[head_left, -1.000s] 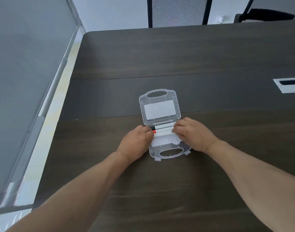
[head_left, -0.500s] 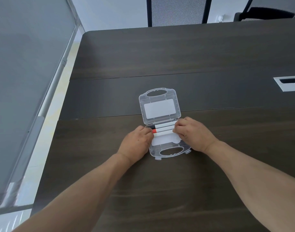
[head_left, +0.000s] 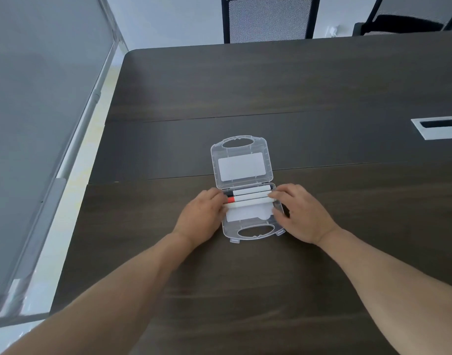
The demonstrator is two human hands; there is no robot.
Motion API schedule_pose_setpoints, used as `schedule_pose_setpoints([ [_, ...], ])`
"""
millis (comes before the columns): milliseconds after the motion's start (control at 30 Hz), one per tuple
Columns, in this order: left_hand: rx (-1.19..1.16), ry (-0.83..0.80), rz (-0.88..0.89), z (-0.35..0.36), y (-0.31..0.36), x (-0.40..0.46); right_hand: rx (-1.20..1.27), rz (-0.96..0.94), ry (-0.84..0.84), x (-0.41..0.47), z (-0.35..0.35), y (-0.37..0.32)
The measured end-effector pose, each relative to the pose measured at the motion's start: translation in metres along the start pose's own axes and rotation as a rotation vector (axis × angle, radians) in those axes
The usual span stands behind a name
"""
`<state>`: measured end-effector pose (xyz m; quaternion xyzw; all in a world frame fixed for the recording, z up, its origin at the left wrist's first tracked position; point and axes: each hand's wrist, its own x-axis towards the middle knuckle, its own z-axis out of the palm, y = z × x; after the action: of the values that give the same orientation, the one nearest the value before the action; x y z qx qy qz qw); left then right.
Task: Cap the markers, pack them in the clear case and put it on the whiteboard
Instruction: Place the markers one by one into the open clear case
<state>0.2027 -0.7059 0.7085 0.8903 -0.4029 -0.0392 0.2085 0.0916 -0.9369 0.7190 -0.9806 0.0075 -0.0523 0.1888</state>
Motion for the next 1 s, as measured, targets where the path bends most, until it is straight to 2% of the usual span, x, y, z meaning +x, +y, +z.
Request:
schedule_pose_setpoints([
  [233,-0.517,0.105,-0.481,-0.016,0.009,0.028,0.097,0.155,-0.077,-0.021,0.008,-0.012],
  [367,-0.79,0.075,-0.642,-0.025,0.011,0.062,0.184,0.204,-0.05,-0.026,0.012,-0.02],
  [433,-0.884,0.065,-0.636,-0.028,0.011,0.074,0.25,0.22,-0.021,-0.028,0.012,-0.024],
  [533,-0.895,0.065,-0.625,-0.031,0.009,0.085,0.315,0.236,0.015,-0.034,0.013,-0.028],
  [767,-0.979,-0.028,-0.604,-0.035,-0.006,0.094,0.32,0.269,0.014,-0.038,0.013,-0.028],
  [1000,-0.932,0.13,-0.581,-0.046,-0.01,0.084,0.321,0.297,-0.047,-0.04,0.011,-0.026],
])
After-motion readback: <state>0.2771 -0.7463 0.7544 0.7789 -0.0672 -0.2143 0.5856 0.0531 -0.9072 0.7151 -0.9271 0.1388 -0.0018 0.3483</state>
